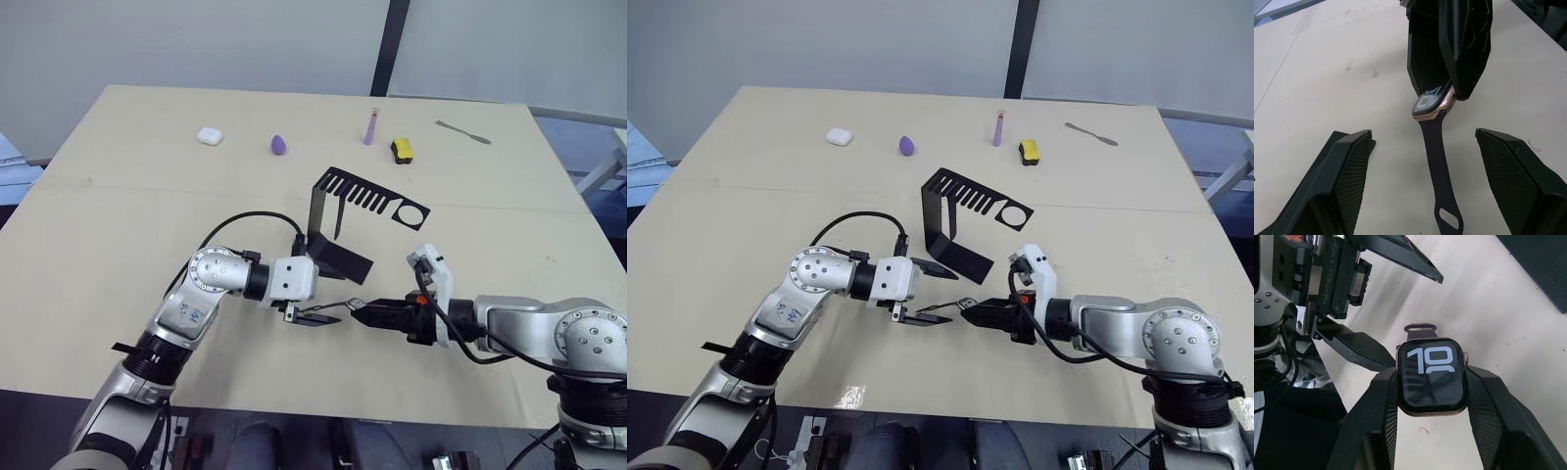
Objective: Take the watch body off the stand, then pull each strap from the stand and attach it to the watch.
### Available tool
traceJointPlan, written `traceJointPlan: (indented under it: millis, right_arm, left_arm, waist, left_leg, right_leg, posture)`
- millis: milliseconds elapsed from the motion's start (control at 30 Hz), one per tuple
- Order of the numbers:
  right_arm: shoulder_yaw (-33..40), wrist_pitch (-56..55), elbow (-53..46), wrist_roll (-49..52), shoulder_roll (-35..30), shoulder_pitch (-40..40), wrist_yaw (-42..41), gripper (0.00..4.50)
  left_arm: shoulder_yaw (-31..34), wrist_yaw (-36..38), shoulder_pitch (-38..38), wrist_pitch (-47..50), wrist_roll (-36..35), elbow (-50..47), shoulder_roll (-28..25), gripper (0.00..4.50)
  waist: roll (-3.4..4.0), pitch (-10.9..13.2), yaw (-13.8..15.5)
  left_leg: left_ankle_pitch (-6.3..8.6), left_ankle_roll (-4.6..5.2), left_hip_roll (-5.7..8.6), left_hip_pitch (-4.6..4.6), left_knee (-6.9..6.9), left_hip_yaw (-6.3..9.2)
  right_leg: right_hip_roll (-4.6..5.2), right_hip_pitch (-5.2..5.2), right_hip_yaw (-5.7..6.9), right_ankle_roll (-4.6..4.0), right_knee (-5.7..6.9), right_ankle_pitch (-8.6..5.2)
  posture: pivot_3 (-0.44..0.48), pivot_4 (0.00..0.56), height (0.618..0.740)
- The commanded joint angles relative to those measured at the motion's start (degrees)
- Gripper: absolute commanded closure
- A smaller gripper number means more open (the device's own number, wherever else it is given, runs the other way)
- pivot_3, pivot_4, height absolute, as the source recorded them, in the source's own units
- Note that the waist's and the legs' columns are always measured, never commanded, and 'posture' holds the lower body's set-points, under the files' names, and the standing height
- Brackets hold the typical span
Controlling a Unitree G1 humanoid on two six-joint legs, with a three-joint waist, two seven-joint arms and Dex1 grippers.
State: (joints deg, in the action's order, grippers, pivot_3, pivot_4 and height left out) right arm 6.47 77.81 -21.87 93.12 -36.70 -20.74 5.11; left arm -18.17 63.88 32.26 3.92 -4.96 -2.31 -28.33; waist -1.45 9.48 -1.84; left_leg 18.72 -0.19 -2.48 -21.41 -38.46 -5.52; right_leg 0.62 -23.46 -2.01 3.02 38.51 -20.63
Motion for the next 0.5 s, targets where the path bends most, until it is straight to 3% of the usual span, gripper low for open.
traceJointPlan:
  millis: [33,133,500]
  right_arm:
    - [-1.2,-3.7,-0.1,5.4,-2.3,0.3,3.1,2.99]
    - [-2.8,-5.9,-0.1,7.8,-4.2,0.3,4.3,2.99]
    - [-7.4,-11.1,-0.5,11.6,-8.9,-0.3,5.3,2.99]
  left_arm:
    - [-0.3,-0.5,0.7,-1.8,0.4,0.2,0.6,1.72]
    - [-0.8,-0.2,0.9,-1.8,0.8,0.5,0.8,3.1]
    - [-1.1,-1.0,0.6,-1.0,1.0,-0.1,1.5,3.1]
  waist:
    - [0.0,0.0,0.0]
    - [0.0,0.0,0.0]
    - [0.0,0.0,0.1]
  left_leg:
    - [0.0,0.0,0.0,0.0,0.0,0.0]
    - [0.0,0.01,0.0,-0.03,0.01,0.0]
    - [0.01,0.01,-0.01,-0.04,0.01,0.01]
  right_leg:
    - [0.0,0.0,0.0,0.0,-0.02,0.0]
    - [0.0,0.0,0.0,0.0,-0.08,0.0]
    - [-0.01,0.0,0.0,0.0,-0.14,0.0]
  posture:
    - [0.0,0.15,0.74]
    - [0.0,0.15,0.74]
    - [0.0,0.15,0.74]
